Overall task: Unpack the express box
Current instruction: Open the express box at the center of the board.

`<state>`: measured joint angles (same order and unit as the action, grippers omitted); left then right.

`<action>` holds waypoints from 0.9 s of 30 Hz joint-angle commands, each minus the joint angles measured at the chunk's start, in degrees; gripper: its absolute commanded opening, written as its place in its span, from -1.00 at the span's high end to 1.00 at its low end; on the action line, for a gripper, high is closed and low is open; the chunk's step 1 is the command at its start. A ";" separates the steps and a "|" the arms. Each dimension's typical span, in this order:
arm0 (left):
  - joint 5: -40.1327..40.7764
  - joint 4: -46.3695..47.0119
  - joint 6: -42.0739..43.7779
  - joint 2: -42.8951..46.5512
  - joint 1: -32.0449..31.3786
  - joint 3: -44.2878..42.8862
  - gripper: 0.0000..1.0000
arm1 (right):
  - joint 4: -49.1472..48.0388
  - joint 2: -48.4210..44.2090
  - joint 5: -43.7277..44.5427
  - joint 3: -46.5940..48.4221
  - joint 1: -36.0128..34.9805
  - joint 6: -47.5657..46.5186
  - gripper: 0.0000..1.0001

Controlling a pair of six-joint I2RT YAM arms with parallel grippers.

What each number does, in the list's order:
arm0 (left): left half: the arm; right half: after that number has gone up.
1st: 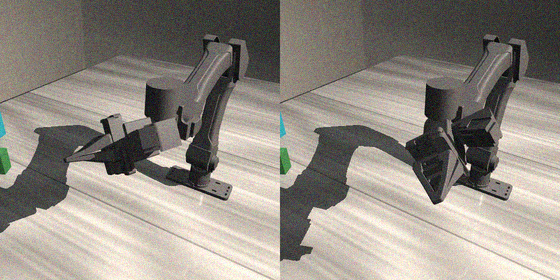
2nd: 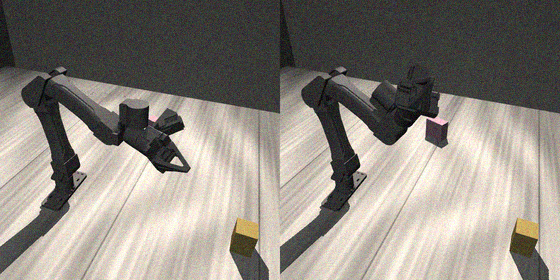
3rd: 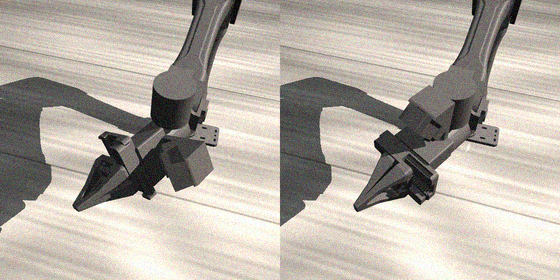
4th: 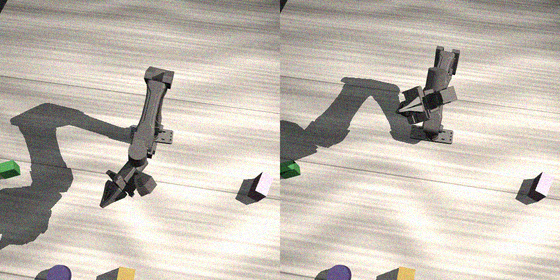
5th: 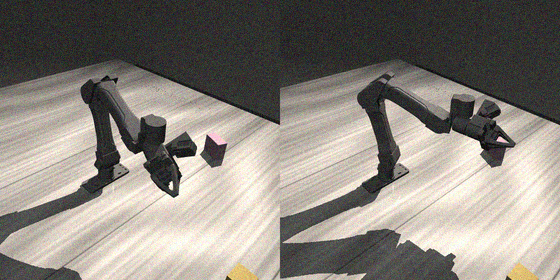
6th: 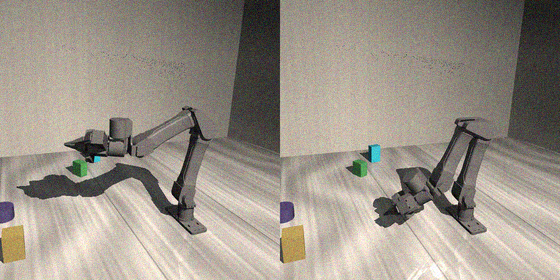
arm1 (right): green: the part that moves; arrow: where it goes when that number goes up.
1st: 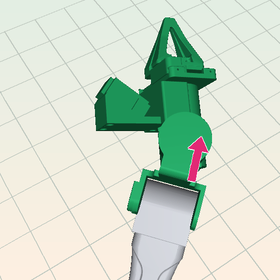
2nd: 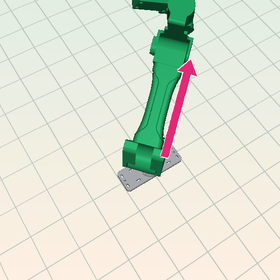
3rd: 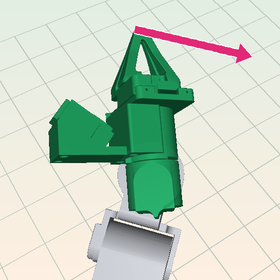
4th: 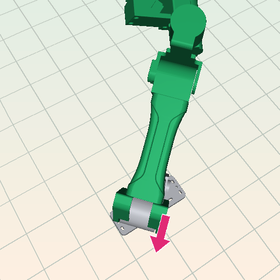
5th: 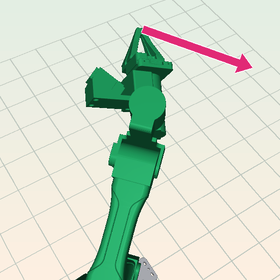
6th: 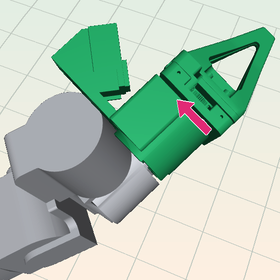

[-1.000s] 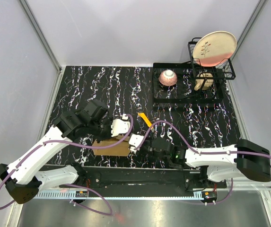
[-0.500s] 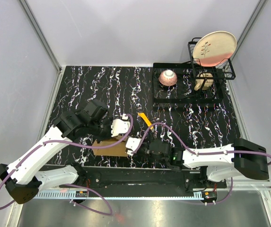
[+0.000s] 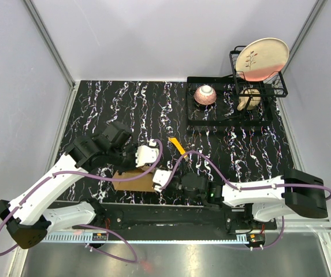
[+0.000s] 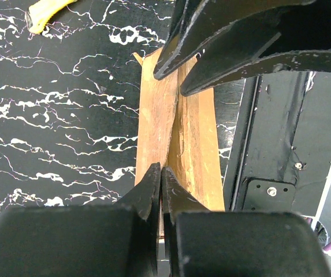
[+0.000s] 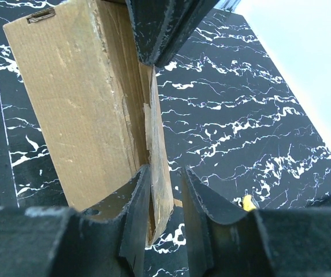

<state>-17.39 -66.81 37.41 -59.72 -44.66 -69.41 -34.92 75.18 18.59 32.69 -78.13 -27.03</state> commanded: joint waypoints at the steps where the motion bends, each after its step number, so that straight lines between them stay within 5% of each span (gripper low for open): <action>1: -1.42 1.33 -0.41 1.36 -0.07 -1.08 1.00 | -2.79 -2.66 2.85 2.47 -1.68 0.13 0.31; 27: -2.39 0.27 -0.93 1.10 -0.07 -3.63 1.00 | -4.37 2.08 5.41 2.12 -3.17 0.48 0.31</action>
<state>-17.87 -67.70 37.34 -59.72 -44.66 -69.47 -35.24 76.69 22.09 32.88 -80.90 -27.05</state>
